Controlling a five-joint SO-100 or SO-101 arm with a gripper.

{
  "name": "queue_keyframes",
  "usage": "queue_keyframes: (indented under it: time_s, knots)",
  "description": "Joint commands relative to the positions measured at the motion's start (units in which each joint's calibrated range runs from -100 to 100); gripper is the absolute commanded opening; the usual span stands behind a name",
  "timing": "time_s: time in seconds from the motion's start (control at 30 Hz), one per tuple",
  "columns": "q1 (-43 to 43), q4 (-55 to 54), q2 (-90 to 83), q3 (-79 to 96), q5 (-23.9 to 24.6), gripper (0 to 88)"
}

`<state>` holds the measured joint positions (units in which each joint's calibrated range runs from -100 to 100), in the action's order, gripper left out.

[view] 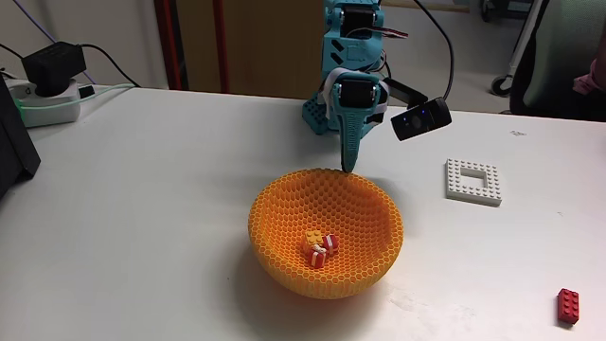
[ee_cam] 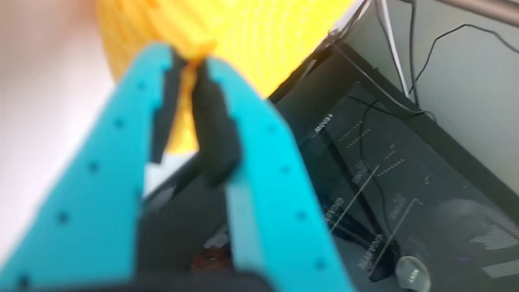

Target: Pick only small cubed objects and place them into the bowl

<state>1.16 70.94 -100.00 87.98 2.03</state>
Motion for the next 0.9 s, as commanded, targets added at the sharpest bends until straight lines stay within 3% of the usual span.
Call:
queue_keyframes:
  time_s: [0.0, 0.63, 0.87]
  knots:
    - [-1.72, 1.17, 0.0, -4.83, 1.51, 0.0]
    - [-3.96, 5.6, 0.0, -14.75, -0.05, 0.0]
    - [-14.86, 5.26, 0.28, -14.17, -1.76, 0.0]
